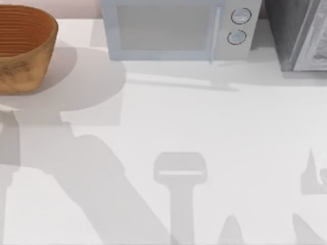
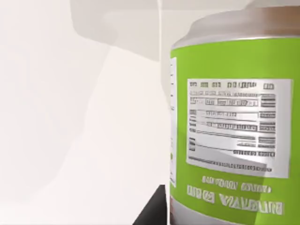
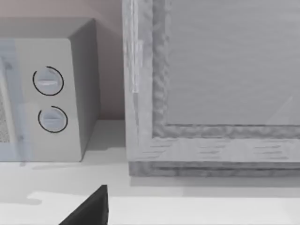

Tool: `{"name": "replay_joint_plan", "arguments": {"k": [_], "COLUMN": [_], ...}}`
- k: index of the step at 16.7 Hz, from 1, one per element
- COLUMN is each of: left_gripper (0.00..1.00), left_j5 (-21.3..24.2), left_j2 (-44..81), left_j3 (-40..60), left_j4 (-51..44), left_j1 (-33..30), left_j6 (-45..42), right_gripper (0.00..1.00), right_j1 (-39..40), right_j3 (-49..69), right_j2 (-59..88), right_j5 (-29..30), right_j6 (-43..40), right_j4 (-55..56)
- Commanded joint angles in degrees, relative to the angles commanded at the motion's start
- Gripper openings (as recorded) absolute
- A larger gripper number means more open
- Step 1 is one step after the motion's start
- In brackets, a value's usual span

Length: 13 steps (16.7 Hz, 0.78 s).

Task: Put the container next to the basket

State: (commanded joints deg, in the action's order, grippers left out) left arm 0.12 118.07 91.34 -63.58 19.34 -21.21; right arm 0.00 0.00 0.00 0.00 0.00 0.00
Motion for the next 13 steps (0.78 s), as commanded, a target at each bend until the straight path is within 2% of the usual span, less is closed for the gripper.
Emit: {"name": "replay_joint_plan", "arguments": {"k": [8, 13], "left_gripper": [0.00, 0.38], "left_j5": [0.06, 0.06], "left_j2": [0.45, 0.45], "left_j3": [-0.56, -0.56], "left_j4": [1.44, 1.44], "left_j1": [0.14, 0.14], "left_j6": [0.14, 0.14], "right_gripper": [1.00, 1.00], "right_j1": [0.00, 0.00], "right_j3": [0.00, 0.00], "right_j2": [0.00, 0.00], "right_j5": [0.00, 0.00], "right_j6": [0.00, 0.00], "right_j4": [0.00, 0.00]}}
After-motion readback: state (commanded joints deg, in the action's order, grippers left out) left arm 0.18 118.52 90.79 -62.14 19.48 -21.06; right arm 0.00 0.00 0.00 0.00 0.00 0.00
